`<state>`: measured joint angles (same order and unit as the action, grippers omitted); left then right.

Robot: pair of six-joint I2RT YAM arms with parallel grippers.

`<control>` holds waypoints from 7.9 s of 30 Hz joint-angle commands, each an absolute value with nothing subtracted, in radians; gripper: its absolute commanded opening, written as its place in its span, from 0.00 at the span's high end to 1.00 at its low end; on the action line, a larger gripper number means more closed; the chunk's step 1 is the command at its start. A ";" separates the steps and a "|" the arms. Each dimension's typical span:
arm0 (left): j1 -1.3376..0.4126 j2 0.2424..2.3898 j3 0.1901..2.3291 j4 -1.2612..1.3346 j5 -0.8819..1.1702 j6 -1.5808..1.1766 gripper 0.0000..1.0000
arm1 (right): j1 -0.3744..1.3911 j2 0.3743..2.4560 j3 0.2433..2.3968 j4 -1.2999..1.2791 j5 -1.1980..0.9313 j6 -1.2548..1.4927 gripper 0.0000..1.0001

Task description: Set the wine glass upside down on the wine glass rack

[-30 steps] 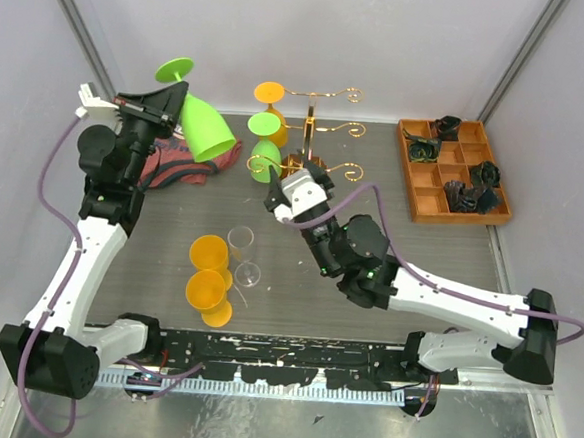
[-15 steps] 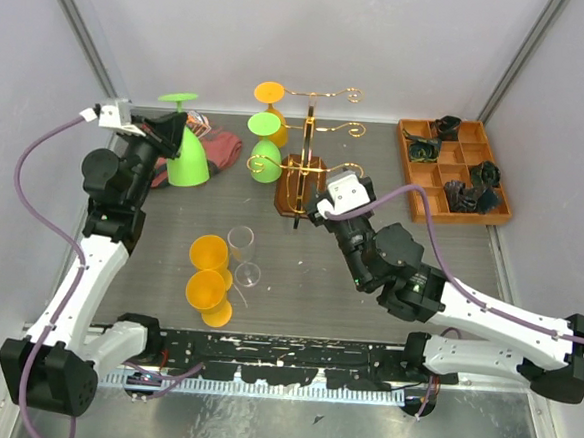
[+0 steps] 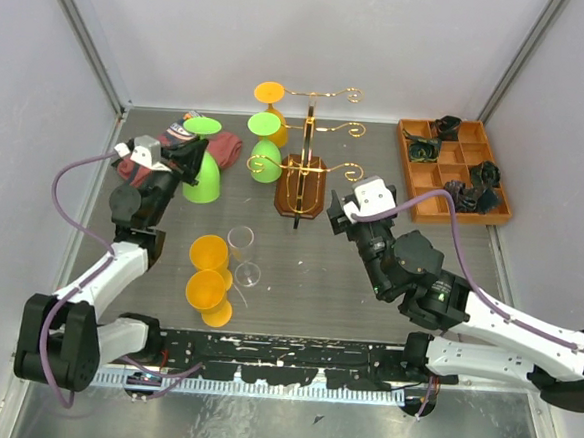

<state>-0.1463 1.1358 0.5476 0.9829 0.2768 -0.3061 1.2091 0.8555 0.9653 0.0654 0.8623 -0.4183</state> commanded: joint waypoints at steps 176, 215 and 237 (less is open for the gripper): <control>-0.517 0.740 0.963 -0.603 0.057 -0.278 0.37 | 1.213 1.102 1.272 -0.673 0.752 0.417 0.26; -0.692 0.920 0.902 -0.528 -0.112 -0.233 0.75 | 1.214 1.117 1.269 -0.711 0.778 0.439 0.26; -0.694 0.717 1.130 -0.454 0.230 -0.349 0.95 | 1.213 0.902 1.251 -0.708 0.776 0.573 0.27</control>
<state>-0.6903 0.7673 1.0573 -0.5549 0.1436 -0.3115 1.2091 0.9916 1.2449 -0.7383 0.7647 0.5007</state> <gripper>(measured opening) 0.112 0.736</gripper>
